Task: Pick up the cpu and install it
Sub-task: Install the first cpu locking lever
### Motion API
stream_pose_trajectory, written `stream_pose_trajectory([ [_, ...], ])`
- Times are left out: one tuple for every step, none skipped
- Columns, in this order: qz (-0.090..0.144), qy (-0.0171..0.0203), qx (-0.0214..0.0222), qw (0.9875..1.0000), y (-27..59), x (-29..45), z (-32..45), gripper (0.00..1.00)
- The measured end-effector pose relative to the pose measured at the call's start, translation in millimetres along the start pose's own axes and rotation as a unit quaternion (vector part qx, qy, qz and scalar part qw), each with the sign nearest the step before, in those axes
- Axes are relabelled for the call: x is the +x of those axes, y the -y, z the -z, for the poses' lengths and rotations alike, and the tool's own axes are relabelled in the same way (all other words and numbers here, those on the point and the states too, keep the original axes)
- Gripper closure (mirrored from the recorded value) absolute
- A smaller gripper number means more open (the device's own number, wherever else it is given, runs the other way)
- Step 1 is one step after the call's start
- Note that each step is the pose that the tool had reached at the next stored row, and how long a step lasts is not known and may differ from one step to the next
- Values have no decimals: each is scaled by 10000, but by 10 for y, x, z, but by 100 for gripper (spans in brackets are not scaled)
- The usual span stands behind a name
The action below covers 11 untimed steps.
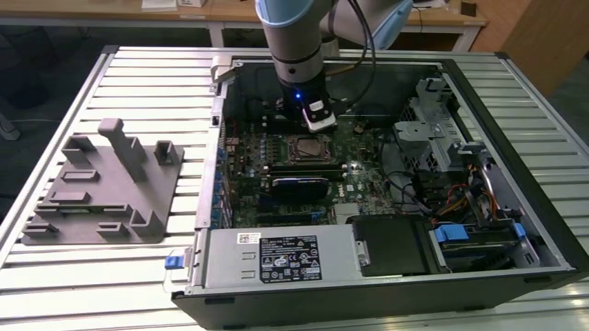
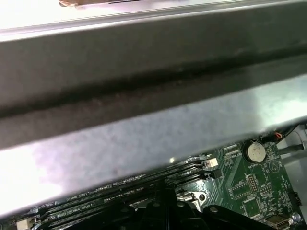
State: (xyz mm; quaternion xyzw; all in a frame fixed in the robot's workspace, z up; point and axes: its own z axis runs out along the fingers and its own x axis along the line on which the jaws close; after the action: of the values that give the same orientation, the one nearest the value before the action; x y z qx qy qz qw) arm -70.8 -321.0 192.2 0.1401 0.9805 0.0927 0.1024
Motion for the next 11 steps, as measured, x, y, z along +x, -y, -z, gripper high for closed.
stream_pose_trajectory([
  [-2,1,1,10000,3,0,-1,89],
  [-4,1,1,10000,6,-1,-2,89],
  [-7,1,4,10000,12,-2,-2,89],
  [-10,2,3,10000,15,-2,-3,89],
  [-13,2,0,10000,18,-3,-4,89],
  [-15,1,-4,10000,21,-4,-4,89],
  [-18,-1,-9,10000,24,-5,-4,89],
  [-22,-4,-22,10000,27,-6,-3,89],
  [-26,-8,-38,10000,28,-6,-3,89],
  [-27,-9,-42,10000,28,-6,-3,89],
  [-28,-9,-43,10000,28,-6,-3,89],
])
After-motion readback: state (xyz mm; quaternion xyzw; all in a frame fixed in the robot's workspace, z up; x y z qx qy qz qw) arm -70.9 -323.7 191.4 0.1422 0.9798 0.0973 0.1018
